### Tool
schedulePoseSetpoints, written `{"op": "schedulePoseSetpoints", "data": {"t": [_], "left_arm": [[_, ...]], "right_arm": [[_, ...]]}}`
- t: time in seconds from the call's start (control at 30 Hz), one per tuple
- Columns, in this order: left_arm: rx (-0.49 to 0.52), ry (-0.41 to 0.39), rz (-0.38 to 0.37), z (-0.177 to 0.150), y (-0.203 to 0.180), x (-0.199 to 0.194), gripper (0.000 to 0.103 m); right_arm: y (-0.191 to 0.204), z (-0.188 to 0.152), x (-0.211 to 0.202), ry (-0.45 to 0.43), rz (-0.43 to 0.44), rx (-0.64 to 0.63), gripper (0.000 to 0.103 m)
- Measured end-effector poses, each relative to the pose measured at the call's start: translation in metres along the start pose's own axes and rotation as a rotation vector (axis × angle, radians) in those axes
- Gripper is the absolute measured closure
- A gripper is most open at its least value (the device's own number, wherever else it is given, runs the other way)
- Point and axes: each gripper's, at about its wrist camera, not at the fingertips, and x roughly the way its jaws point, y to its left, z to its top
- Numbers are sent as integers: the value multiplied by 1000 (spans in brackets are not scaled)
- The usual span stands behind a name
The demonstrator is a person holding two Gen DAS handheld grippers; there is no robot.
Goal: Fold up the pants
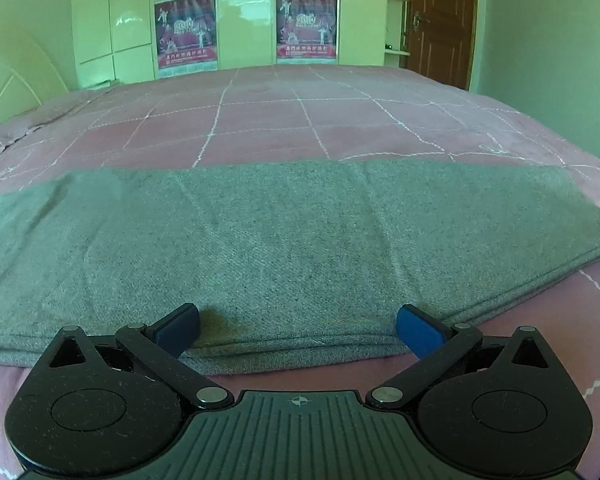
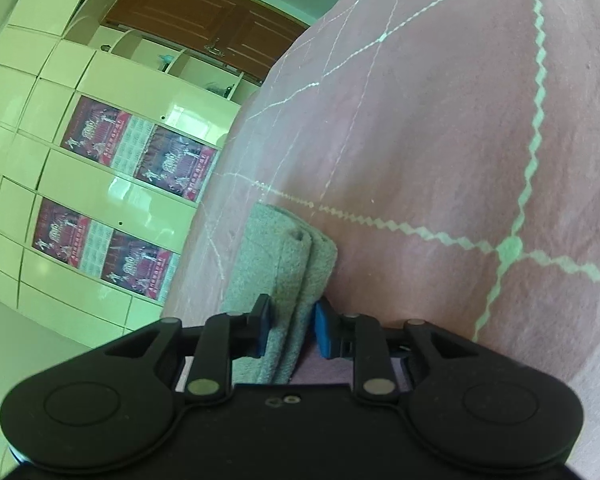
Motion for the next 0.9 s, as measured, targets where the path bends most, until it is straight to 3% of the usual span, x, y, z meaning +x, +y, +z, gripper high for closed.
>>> {"op": "schedulePoseSetpoints", "data": {"t": [0.2,0.27,0.37,0.5,0.57,0.73,0.83,0.9], "left_arm": [[52,1,12,-1,-8,5,0],[22,-2,-18,2,0,3,0],[-70,-54,-142,3,37,-19,0],[-113,-174,-91,-11,121,-61,0],[-144,-220,-51,-18,176,-79,0],[-283,-325,155,-40,305,-117,0],[-445,-358,165,-62,359,-127,0],[-552,-365,168,-74,382,-127,0]], "right_arm": [[23,-6,6,-3,-88,-128,96],[34,-5,1,-15,-52,-140,96],[64,-6,-5,-22,-13,-203,96],[123,-27,-4,3,61,-366,96],[159,-51,5,37,106,-446,96],[238,-146,33,143,231,-622,96],[268,-226,50,258,283,-728,96],[269,-285,61,370,337,-798,83]]}}
